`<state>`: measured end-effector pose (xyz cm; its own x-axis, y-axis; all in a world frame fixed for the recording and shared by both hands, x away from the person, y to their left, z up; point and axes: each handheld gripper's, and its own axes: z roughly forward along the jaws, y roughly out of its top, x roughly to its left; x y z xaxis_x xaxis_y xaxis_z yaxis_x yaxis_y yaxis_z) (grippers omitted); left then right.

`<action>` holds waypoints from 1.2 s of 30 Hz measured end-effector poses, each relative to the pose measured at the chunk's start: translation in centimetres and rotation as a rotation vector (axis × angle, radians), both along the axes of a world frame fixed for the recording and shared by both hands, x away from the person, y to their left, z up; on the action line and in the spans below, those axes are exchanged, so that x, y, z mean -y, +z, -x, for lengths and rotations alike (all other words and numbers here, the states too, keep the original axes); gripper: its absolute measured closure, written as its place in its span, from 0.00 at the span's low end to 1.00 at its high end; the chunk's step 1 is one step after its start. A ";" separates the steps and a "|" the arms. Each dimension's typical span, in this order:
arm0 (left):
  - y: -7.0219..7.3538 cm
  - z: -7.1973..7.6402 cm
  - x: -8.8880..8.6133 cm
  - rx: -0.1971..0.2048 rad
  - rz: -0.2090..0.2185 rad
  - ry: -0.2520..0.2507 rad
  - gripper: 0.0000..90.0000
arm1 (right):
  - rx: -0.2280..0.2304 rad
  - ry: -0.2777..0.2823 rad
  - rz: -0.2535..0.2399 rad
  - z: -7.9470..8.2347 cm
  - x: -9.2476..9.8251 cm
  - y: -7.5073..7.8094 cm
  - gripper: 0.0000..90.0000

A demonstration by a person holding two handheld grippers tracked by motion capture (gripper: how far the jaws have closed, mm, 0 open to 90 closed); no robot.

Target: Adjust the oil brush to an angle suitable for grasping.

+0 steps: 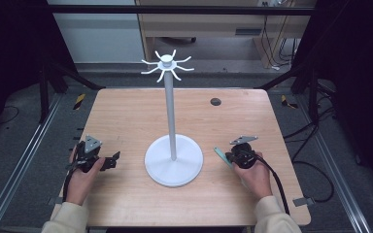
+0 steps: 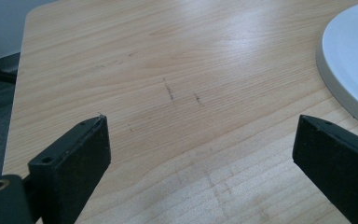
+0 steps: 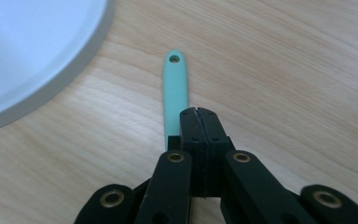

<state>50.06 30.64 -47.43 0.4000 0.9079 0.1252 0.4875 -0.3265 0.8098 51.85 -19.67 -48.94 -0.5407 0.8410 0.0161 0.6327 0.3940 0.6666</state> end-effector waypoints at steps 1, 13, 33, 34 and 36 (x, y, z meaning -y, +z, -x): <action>0.0 0.0 0.0 -0.001 -0.001 0.000 0.04 | 0.003 0.008 0.010 0.0 -0.1 0.0 1.00; -0.2 -0.2 -0.2 -0.020 -0.010 0.006 0.04 | -0.073 0.023 0.133 1.0 -0.9 4.2 0.95; -0.6 -0.2 0.0 -0.042 -0.002 -0.023 0.03 | -0.303 0.110 0.291 0.1 -1.6 4.5 0.77; -0.6 -0.2 0.1 -0.042 -0.005 -0.025 0.03 | -0.302 0.121 0.300 0.0 -1.5 4.4 0.77; -0.6 -0.2 0.1 -0.043 -0.007 -0.027 0.03 | -0.315 0.125 0.317 -0.1 -1.6 4.0 0.77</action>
